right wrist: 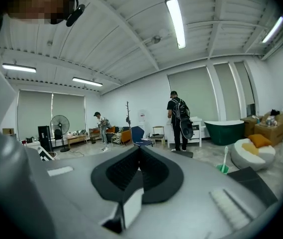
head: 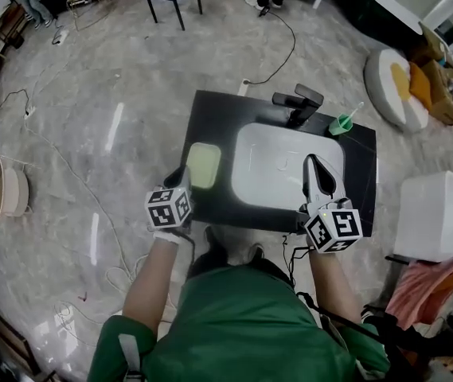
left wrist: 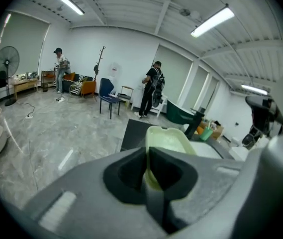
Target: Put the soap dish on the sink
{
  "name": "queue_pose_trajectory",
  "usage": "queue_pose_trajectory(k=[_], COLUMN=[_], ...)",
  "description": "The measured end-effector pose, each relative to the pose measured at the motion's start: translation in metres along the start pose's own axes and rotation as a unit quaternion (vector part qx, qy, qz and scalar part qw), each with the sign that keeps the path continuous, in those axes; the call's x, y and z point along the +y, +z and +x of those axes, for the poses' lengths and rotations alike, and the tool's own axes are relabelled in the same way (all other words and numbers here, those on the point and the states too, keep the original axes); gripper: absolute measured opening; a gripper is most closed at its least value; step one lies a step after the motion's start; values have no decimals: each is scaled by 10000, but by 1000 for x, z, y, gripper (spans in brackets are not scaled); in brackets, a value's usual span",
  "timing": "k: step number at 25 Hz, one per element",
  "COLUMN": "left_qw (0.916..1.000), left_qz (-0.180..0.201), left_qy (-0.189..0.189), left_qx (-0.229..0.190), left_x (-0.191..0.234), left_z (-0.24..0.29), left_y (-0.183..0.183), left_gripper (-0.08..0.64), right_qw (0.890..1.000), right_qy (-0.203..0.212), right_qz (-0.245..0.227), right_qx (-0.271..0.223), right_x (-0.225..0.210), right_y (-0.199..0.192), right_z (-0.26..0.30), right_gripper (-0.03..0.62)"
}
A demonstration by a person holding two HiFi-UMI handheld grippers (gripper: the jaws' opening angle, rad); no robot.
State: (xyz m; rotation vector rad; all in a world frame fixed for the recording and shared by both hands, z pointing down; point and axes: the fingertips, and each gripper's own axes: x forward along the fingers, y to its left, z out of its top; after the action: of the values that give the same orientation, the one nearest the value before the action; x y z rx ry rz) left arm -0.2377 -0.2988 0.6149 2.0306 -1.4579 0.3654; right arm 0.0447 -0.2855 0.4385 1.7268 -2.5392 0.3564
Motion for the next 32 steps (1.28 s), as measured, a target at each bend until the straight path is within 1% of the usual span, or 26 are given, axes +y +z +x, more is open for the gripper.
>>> queue_pose_trajectory(k=[5,10,19,22,28,32], left_qw=[9991,9975,9950,9945,9926,9910], left_qz=[166,232,191,186,341,324], left_qy=[-137,-106,195,288,413,453], left_qx=[372,663,957,985,1086,1220], left_x=[14,18,23,24,24,22], left_z=[33,60,85,91,100,104], left_y=[-17,-34,-57,-61,-71,-78], left_gripper=[17,18,18,18,18,23], right_qw=[9996,9990,9985,9983,9981,9976], right_qy=[-275,-371,-343,-309,-246,-258], right_qz=[30,92,237,264,309,360], right_qx=[88,221,356,409,480,525], right_x=[0,-13,-47,-54,-63,-69], right_y=[-9,-23,-35,-41,-49,-54], right_z=[7,13,21,24,26,26], right_gripper=[-3,-3,-3,-2,-3,-3])
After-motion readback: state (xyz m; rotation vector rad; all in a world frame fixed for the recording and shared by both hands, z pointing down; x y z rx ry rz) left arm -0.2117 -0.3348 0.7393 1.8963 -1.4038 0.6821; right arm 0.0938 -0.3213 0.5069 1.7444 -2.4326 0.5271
